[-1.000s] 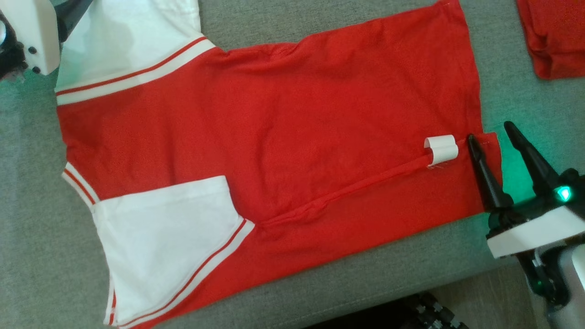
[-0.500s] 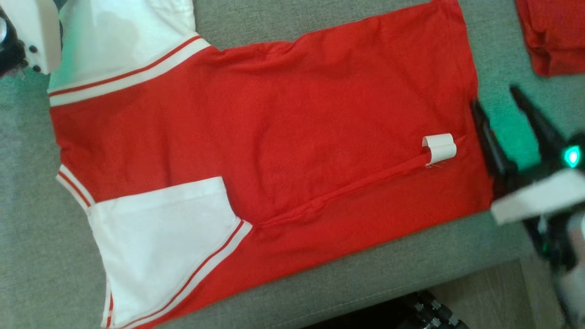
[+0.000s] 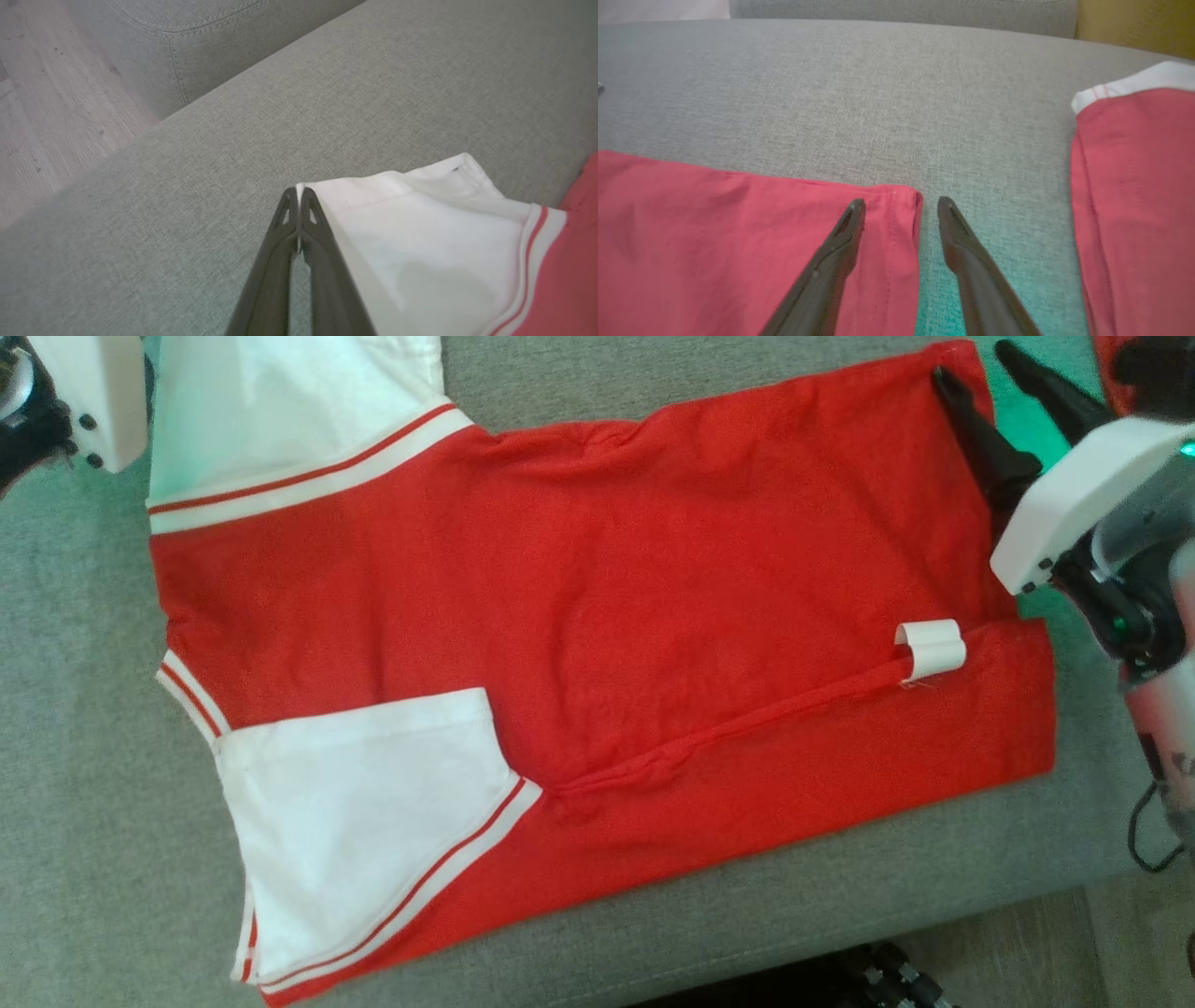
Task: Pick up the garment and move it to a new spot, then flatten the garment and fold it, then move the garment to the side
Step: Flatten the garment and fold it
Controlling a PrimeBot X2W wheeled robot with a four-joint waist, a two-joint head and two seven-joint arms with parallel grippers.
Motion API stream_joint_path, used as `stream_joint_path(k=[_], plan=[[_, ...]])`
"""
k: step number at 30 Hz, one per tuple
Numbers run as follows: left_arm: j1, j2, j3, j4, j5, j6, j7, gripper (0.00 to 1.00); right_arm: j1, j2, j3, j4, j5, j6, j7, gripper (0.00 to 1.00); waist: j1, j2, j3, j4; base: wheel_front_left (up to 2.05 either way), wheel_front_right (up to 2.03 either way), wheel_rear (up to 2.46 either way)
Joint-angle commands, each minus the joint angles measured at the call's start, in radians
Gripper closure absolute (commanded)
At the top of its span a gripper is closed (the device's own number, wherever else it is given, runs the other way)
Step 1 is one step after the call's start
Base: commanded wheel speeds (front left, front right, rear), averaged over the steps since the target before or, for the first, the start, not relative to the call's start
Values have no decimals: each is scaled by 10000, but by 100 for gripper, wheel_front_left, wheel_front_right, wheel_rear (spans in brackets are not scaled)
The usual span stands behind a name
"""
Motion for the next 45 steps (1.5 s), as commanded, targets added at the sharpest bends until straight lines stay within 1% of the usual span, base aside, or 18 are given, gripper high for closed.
stream_joint_path(k=[1, 2, 4, 6, 7, 9, 10, 14, 17, 23, 26, 28, 31, 35, 36, 40, 45], plan=[[-586, 277, 314, -151, -45, 18, -106, 100, 0, -135, 75, -98, 94, -7, 108, 35, 0, 0, 27, 35, 0, 0, 0], [-631, 269, 261, -143, -63, 18, -142, 100, -110, -132, 116, 38, 116, -7, 154, 37, 0, 0, 42, 55, 0, 0, 0], [-712, 257, 162, -130, -98, 18, -211, 100, -305, -140, 186, 234, 123, -7, 136, 47, 0, 0, 69, 90, 0, 0, 0], [-777, 260, 73, -116, -128, 18, -281, 100, -461, -142, 247, 380, 127, -7, 54, 62, 0, 0, 87, 105, 0, 0, 0], [-803, 265, 30, -111, -135, 17, -312, 100, -522, -146, 280, 438, 138, -7, 18, 66, 0, 0, 94, 110, 0, 0, 0], [-844, 271, -47, -96, -158, 17, -364, 100, -618, -165, 341, 538, 166, -7, -53, 91, 0, 0, 103, 123, 0, 0, 0], [-861, 272, -81, -88, -173, 17, -387, 100, -653, -179, 368, 583, 179, -7, -85, 100, 0, 0, 106, 130, 0, 0, 0], [-942, 292, -191, -55, -220, 17, -461, 100, -769, -271, 435, 716, 181, -7, -215, 100, 0, 0, 123, 166, 0, 0, 0], [-1070, 325, -246, -101, -130, 17, -722, 100, -915, -290, 376, 749, 98, -7, -521, 100, 0, 0, 140, 199, 0, 0, 0], [-1590, 372, -285, -193, -47, 17, -1804, 100, -1233, -244, -3, 781, 56, -7, -1505, 100, 0, 0, 43, 344, 0, 0, 0], [-1898, 411, -291, -365, -111, 17, -2424, 100, -1257, -383, -215, 738, 32, -7, -1906, 100, 0, 0, -105, 492, 0, 0, 0], [-2024, 526, -307, -613, -149, 17, -2732, 100, -1119, -539, -297, 624, 101, -7, -1989, 100, 0, 0, -246, 608, 0, 0, 0], [-1891, 831, -343, -1219, -211, 17, -3092, 100, -690, -856, -452, 338, 229, -7, -2023, 100, 0, 0, -494, 827, 0, 0, 0], [-1187, 1440, -383, -2218, -99, 17, -3444, 100, 264, -1279, -879, -155, 307, -7, -2015, 100, 0, 0, -859, 1171, 0, 0, 0], [-1187, 1440, -383, -2218, -99, 17, -3444, 100, 264, -1279, -879, -155, 307, -7, -2015, 100, 0, 0, -859, 1171, 0, 0, 0], [-155, 2104, -399, -3088, -11, 17, -3775, 100, 1435, -1502, -1523, -705, 384, -7, -1929, 100, 0, 0, -1205, 1498, 0, 0, 0], [1260, 2762, -406, -3871, -188, 43, -4073, 100, 2864, -1456, -2236, -1381, 364, -7, -1696, 100, 0, 0, -1580, 1811, 0, 0, 0]])
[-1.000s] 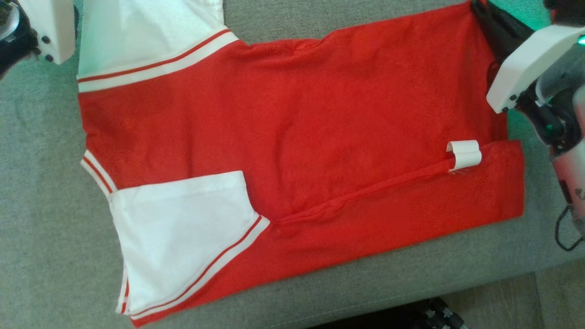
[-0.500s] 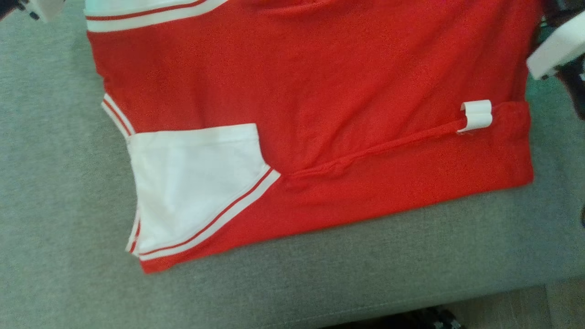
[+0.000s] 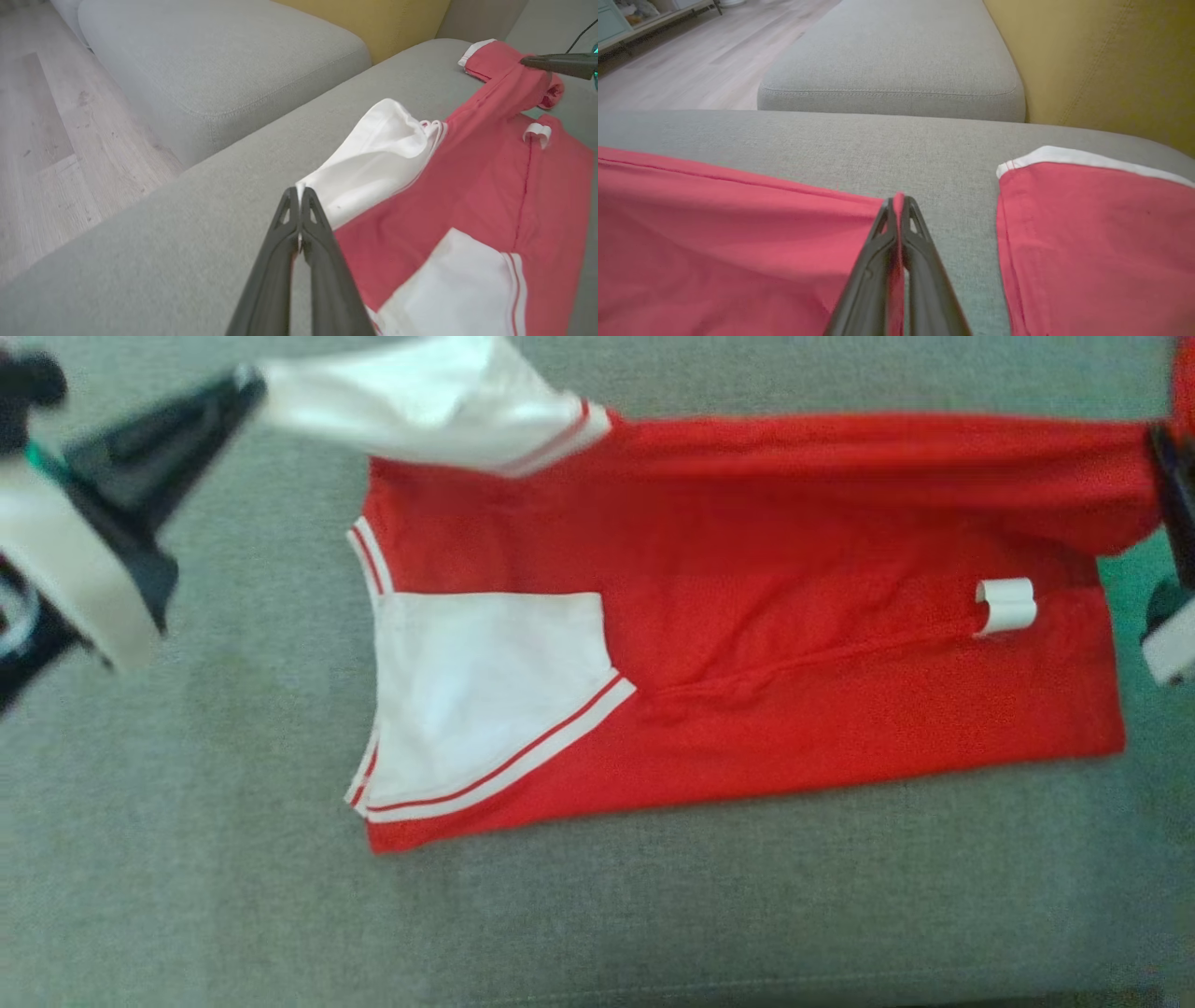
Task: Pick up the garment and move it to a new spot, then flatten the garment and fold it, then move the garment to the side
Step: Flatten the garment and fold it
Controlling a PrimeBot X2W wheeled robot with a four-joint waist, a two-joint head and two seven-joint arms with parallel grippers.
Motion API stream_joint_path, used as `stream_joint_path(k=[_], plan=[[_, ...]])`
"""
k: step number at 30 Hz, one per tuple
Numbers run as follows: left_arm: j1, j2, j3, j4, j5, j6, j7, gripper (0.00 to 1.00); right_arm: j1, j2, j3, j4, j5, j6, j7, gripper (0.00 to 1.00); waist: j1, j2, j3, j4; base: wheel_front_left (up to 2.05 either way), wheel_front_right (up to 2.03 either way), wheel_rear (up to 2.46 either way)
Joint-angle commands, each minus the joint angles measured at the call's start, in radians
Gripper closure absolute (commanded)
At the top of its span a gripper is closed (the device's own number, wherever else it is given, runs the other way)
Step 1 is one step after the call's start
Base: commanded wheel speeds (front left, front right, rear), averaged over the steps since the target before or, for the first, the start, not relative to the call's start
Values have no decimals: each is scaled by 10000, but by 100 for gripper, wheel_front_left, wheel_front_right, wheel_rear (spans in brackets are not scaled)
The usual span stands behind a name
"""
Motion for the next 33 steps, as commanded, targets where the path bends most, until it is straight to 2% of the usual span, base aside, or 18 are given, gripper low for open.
stream_joint_path(k=[1, 7, 14, 27, 32, 33], plan=[[39, 554, 512, -285, -66, 88, -176, 100, 447, -206, -169, -436, -23, -7, 42, 100, 3, -1, -209, 199, 0, 0, 0], [1772, 796, 510, -1481, -170, 486, -514, 100, 1960, 39, -794, -1166, -220, -7, 296, 100, 3, -1, -490, 380, 0, 0, 0], [3375, 793, 509, -2436, -49, 1010, -809, 100, 3114, 177, -1231, -1550, -571, -7, 297, 100, 3, -1, -567, 490, 0, 0, 0], [4468, 784, 516, -2813, -307, 1425, -1452, 100, 3814, 744, -1790, -1508, -994, -7, 234, 100, 3, -1, -423, 552, 0, 0, 0], [4758, 516, 515, -2713, -165, 1596, -1579, 100, 3932, 974, -1787, -1462, -1049, -7, 318, 100, 3, -1, -399, 536, 0, 0, 0], [4797, 417, 526, -2622, -95, 1694, -1716, 100, 3921, 1053, -1805, -1432, -1054, -7, 298, 60, 3, -1, -413, 532, 0, 0, 0]])
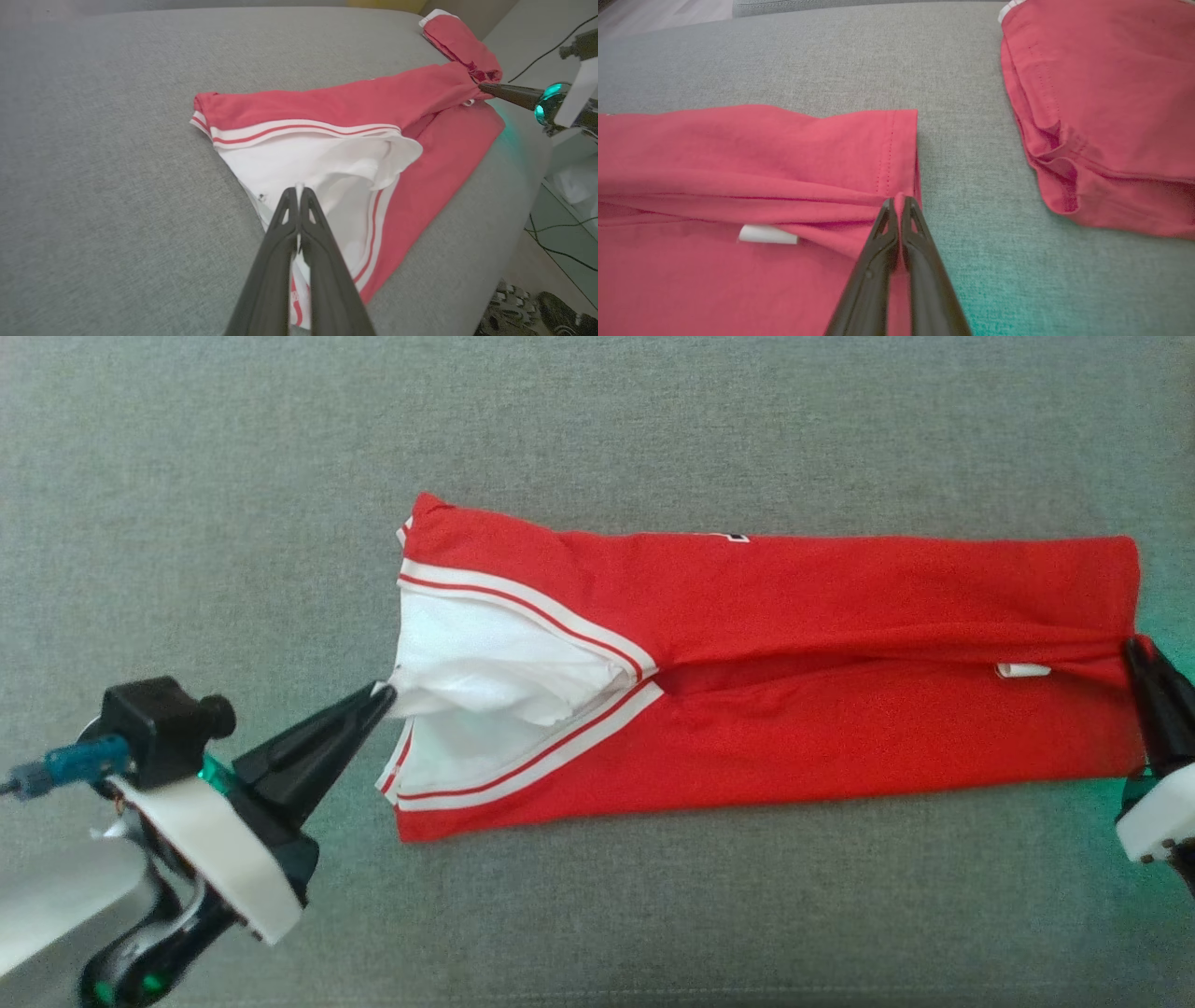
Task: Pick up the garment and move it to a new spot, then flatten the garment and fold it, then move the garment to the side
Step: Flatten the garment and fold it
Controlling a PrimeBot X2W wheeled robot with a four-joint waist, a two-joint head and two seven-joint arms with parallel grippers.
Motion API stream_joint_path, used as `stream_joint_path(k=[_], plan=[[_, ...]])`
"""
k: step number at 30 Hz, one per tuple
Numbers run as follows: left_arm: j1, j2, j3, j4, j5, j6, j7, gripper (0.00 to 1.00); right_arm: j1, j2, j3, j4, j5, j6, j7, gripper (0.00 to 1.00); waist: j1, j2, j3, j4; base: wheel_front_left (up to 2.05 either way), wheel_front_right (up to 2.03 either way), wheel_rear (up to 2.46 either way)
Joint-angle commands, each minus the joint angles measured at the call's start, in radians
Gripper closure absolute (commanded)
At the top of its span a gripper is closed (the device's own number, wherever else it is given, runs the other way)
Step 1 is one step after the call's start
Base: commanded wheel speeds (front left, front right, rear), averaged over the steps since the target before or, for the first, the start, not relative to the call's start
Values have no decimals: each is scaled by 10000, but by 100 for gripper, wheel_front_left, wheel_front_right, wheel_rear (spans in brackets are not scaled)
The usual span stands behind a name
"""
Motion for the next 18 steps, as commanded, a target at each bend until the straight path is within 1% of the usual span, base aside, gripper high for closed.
stream_joint_path(k=[1, 2, 3, 4, 7, 9, 10, 12, 14, 15, 16, 18], plan=[[24, 144, 512, 79, 212, 271, -409, 62, 84, -60, -53, -189, -80, -7, -115, 0, -1, 0, -54, -16, 0, 0, 0], [81, 2, 541, 211, 303, 434, -617, 0, 44, 68, -178, -144, -139, -7, -261, 0, -1, 0, -111, -23, 0, 0, 0], [81, 2, 541, 211, 303, 434, -617, 0, 44, 68, -178, -144, -139, -7, -261, 0, -1, 0, -111, -23, 0, 0, 0], [138, -178, 588, 349, 435, 632, -892, 0, 36, 206, -275, -119, -214, -7, -439, 0, -1, 0, -182, -18, 0, 0, 0], [475, -887, 873, 828, 797, 1441, -1536, 0, 165, 798, -606, -118, -443, -7, -1128, 0, -1, 0, -449, -9, 0, 0, 0], [842, -1484, 1287, 1193, 1141, 2145, -1721, 0, 291, 1308, -804, -157, -664, -7, -1643, 0, -1, 0, -662, 15, 0, 0, 0], [1093, -1851, 1634, 1321, 1331, 2473, -1748, 0, 363, 1601, -909, -162, -733, -7, -1867, 0, -1, 0, -783, 34, 0, 0, 0], [1802, -2674, 2770, 1417, 1977, 3139, -1759, 0, 501, 2142, -1091, -159, -896, -7, -2256, 0, -1, 0, -1018, 82, 0, 0, 0], [2746, -3452, 3847, 1457, 2767, 3620, -1762, 0, 561, 2687, -1279, -55, -1046, -7, -2550, 0, -1, 0, -1262, 121, 0, 0, 0], [3680, -4147, 4740, 1472, 3703, 3895, -1764, 0, 531, 3115, -1519, 187, -1142, -7, -2772, 0, -1, 0, -1475, 186, 0, 0, 0], [4113, -4496, 5139, 1478, 4159, 3994, -1764, 0, 496, 3236, -1623, 357, -1241, -7, -2848, 0, -1, 0, -1563, 242, 0, 0, 0], [4888, -5152, 5777, 1491, 4964, 4002, -1765, 0, 346, 3434, -1989, 756, -1349, -7, -3008, 0, -1, 0, -1707, 386, 0, 0, 0]])
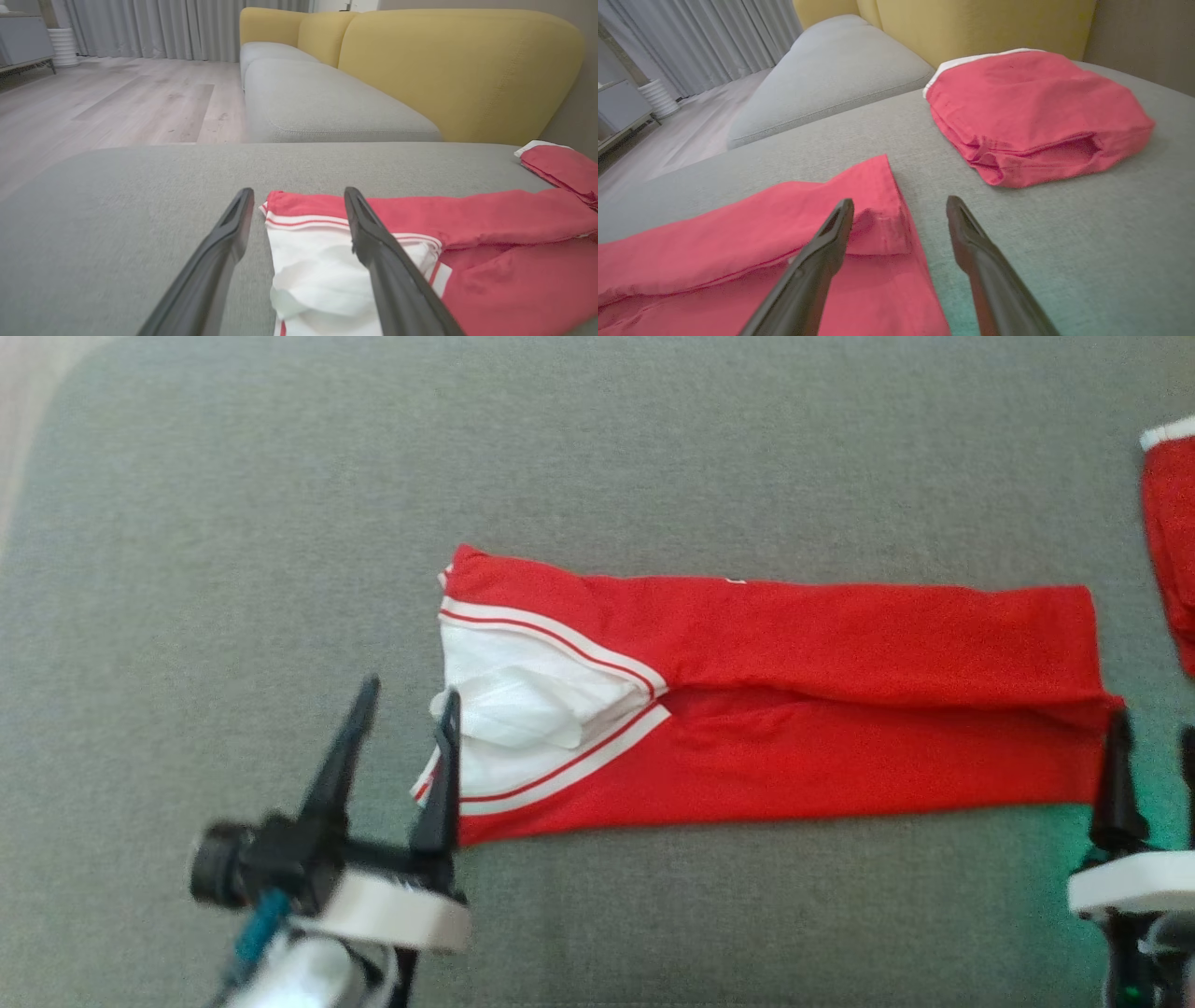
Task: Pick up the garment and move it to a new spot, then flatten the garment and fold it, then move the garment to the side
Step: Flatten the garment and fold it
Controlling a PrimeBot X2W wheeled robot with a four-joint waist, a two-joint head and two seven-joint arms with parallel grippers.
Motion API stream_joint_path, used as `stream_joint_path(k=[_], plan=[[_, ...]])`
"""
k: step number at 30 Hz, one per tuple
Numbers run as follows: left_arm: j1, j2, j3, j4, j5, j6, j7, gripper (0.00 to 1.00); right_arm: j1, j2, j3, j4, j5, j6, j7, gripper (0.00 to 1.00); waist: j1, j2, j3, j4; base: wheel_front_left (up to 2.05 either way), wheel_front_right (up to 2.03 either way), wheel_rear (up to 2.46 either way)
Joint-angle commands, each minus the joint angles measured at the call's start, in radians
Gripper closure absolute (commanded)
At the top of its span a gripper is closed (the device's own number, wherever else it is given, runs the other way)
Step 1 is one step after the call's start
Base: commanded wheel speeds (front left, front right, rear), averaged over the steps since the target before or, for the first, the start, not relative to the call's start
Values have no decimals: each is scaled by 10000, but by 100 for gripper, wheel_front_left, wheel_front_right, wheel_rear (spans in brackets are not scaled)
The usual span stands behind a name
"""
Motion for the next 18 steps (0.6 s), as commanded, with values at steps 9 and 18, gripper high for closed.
stream_joint_path(k=[9, 18], plan=[[1469, -1690, 2107, -17, 2306, -1180, -90, 0, -1430, 118, -1417, 1663, -890, -7, 37, 0, 2, -1, -356, 732, 0, 0, 0], [2003, -2610, 3221, 192, 3334, -2239, -91, 0, -1750, 160, -1513, 3092, -1248, -7, 981, 0, 2, -1, -432, 892, 0, 0, 0]])
